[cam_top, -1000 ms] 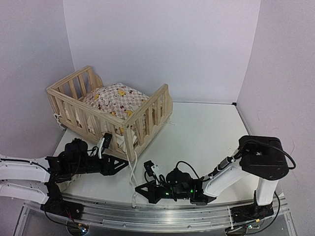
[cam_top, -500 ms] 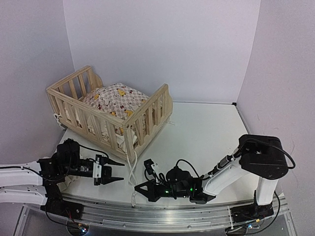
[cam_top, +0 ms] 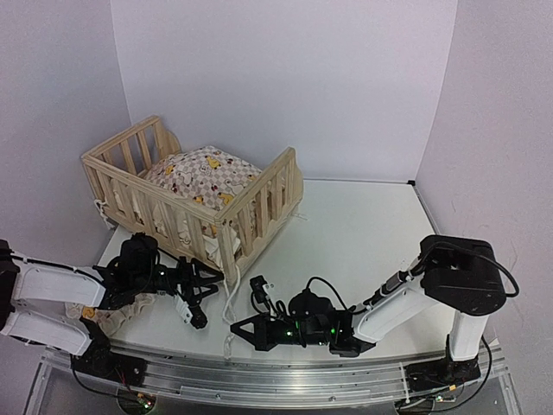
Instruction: Set up the pet bed
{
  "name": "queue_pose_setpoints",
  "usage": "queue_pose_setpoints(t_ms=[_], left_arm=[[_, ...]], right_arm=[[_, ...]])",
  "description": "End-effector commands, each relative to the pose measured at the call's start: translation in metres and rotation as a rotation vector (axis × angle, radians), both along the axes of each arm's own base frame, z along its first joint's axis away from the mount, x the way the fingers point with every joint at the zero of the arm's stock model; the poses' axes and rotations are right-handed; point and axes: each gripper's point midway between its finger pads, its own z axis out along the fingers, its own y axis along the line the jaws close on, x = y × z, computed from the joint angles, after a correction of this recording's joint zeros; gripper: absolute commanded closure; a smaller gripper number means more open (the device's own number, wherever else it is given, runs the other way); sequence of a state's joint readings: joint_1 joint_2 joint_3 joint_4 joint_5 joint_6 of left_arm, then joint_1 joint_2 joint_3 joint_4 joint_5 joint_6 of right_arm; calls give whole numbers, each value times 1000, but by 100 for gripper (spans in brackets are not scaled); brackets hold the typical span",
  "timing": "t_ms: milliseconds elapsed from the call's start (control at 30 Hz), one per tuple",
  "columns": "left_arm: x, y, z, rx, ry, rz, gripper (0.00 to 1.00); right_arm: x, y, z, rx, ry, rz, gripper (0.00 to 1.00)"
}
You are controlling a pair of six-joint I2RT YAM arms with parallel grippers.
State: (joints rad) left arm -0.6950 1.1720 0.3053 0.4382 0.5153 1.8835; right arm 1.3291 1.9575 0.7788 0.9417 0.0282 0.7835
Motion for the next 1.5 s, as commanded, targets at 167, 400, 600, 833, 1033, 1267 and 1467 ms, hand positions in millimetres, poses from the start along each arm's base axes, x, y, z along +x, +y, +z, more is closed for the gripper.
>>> queue_pose_setpoints(t_ms=[167,400,600,833,1033,1267,1467], left_arm=[[-13,-14,17,-22,-252,-276,53],[-9,-23,17,-41,-278,-320,53],[4,-28,20,-42,-246,-272,61],[7,-28,21,-42,-216,-254,78],[0,-26,16,-37,-195,-273,99],[-20,-15,15,2,-108,-303,100],[-34,-7,13,21,-58,-320,100]], right_arm=[[2,9,23,68,-5,6,100],[2,9,22,66,0,4,100],[2,8,26,74,-2,1,100],[2,7,29,77,-4,1,100],[4,7,32,87,2,-13,100],[35,8,79,202,-18,-168,100],[81,-18,96,313,-42,-471,100]])
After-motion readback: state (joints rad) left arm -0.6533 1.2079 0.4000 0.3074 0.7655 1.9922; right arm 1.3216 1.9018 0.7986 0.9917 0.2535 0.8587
